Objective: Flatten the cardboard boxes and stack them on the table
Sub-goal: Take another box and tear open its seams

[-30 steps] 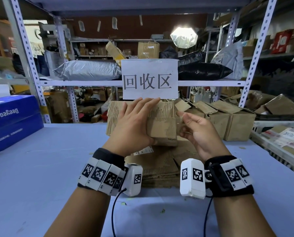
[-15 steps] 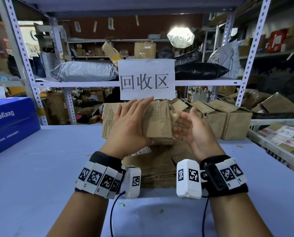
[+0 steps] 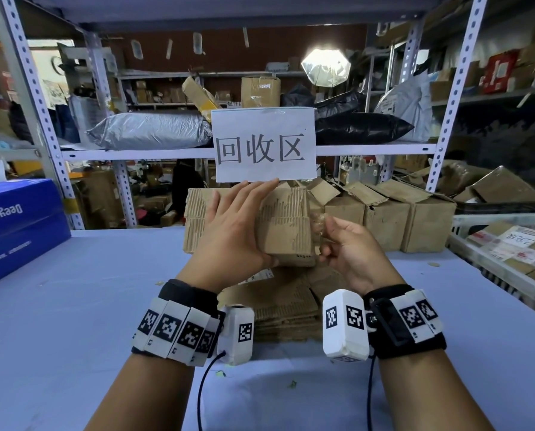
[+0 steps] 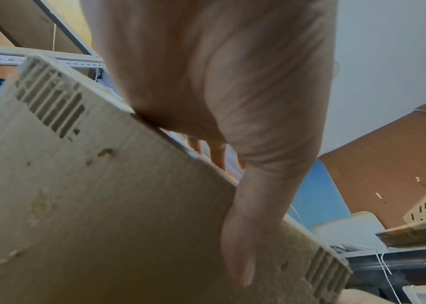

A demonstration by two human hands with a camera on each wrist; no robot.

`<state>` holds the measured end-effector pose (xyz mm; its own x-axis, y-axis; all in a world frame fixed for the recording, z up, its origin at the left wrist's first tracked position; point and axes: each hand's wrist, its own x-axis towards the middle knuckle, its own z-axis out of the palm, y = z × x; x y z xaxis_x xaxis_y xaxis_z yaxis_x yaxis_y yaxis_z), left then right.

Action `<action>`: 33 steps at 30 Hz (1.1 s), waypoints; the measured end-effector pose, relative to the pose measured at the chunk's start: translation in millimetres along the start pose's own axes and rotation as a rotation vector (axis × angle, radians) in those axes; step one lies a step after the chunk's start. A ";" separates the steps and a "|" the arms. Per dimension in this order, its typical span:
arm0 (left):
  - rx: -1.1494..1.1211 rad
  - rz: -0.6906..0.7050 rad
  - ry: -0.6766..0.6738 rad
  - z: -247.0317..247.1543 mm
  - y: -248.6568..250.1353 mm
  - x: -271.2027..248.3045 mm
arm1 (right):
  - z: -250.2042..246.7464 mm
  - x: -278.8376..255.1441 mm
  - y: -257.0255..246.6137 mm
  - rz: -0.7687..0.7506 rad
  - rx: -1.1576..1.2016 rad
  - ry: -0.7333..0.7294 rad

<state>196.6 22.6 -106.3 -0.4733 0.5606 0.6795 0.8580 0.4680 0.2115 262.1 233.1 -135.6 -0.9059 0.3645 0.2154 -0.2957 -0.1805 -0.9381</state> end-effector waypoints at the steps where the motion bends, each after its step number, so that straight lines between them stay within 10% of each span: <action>1: 0.000 0.000 0.000 -0.3 0.0 -0.2 | 0.5 -0.3 0.3 0.018 0.008 0.005; 20: 0.037 -0.015 -0.003 -1.7 3.2 -1.0 | -12.3 -5.5 -4.4 0.109 0.084 0.144; 33: 0.041 0.032 0.058 9.6 0.6 2.3 | -87.7 -2.4 -14.3 0.045 -0.372 0.471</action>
<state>194.1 30.7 -111.3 -0.4327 0.5357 0.7251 0.8630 0.4788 0.1612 295.1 314.9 -146.5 -0.6583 0.7447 0.1096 -0.0571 0.0957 -0.9938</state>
